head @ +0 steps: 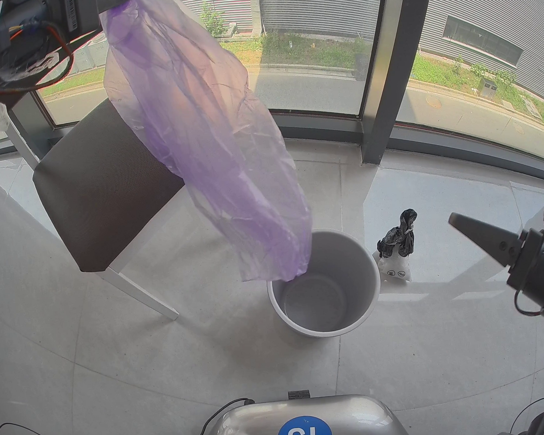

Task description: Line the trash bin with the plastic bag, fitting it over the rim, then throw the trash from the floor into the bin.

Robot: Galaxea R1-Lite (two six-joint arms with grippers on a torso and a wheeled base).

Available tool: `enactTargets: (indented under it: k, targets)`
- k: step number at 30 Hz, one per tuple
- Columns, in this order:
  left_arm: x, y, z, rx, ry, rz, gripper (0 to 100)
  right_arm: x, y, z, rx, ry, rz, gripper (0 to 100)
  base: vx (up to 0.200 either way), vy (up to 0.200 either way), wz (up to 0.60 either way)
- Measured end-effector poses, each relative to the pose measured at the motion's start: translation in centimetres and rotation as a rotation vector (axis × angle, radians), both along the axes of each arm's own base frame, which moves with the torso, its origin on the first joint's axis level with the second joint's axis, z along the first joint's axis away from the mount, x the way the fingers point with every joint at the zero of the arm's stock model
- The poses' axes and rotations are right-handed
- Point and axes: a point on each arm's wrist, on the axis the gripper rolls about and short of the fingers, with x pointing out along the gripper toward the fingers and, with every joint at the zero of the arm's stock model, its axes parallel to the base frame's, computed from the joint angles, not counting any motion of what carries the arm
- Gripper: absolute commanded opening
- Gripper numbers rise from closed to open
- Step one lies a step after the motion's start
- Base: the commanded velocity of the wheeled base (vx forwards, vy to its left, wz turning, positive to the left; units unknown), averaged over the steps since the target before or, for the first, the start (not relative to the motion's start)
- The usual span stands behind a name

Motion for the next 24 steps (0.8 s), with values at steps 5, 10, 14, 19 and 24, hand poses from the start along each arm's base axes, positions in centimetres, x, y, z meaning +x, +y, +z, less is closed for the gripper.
enactTargets:
  k: [5,10,14,19,24]
  targets:
    - [-0.4,-0.3,0.3,-0.009,-0.006,-0.011,0,0.2,2.4,-1.1,0.03,-0.017,0.053,100,0.0,0.0,0.0]
    - [-0.5,-0.4,0.5,-0.014,-0.012,-0.018,0,0.1,4.9,-2.5,0.014,-0.001,0.124,100,0.0,0.0,0.0]
    - [-0.6,-0.4,0.6,-0.015,-0.014,-0.02,0,0.0,7.0,-3.4,-0.01,0.017,0.165,100,0.0,0.0,0.0]
    - [-0.7,-0.3,0.8,-0.022,-0.02,-0.02,0,0.7,9.4,-3.9,-0.022,0.025,0.155,100,0.0,0.0,0.0]
    - [-0.8,-0.2,1.0,-0.028,-0.028,-0.02,0,1.9,11.1,-4.0,-0.015,0.016,0.114,100,0.0,0.0,0.0]
